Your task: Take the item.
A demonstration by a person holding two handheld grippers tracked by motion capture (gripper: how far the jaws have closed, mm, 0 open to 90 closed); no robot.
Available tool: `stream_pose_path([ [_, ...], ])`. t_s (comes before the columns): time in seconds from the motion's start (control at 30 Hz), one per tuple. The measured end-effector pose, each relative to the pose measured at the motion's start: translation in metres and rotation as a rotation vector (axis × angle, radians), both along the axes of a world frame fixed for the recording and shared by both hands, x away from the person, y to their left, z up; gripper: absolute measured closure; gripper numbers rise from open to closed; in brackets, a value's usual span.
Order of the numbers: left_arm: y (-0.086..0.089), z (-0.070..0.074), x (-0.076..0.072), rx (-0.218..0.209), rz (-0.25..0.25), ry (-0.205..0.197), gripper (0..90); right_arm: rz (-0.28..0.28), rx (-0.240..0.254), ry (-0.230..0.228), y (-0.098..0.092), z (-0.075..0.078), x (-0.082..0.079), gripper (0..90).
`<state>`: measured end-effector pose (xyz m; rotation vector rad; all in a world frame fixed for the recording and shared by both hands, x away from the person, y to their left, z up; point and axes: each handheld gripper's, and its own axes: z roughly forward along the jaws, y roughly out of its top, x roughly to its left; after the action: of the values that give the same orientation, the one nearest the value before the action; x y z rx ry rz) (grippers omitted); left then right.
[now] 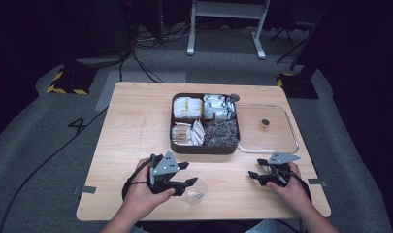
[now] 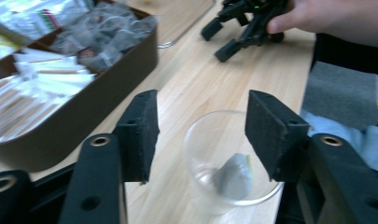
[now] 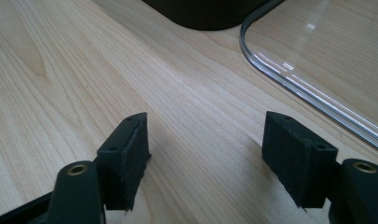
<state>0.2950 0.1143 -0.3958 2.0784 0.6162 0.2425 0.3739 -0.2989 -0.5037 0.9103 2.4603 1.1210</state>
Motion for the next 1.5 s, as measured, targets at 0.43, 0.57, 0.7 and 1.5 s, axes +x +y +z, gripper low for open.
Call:
stream_pose_path([
  [0.43, 0.043, -0.001, -0.005, 0.048, 0.165, -0.014, 35.2, 0.002, -0.002, 0.001, 0.000, 0.000, 0.000, 31.7],
  [0.57, 0.060, -0.003, -0.005, 0.061, 0.202, -0.015, 33.9, 0.002, -0.001, 0.001, 0.000, 0.000, 0.000, 31.5],
  [0.7, 0.076, -0.009, -0.002, 0.092, 0.219, 0.002, 32.4, 0.003, -0.001, 0.002, 0.000, 0.000, 0.000, 31.4],
  [1.5, 0.102, -0.069, 0.028, 0.246, 0.327, 0.209, 28.1, 0.008, -0.002, -0.002, 0.000, 0.000, -0.001, 30.8],
])
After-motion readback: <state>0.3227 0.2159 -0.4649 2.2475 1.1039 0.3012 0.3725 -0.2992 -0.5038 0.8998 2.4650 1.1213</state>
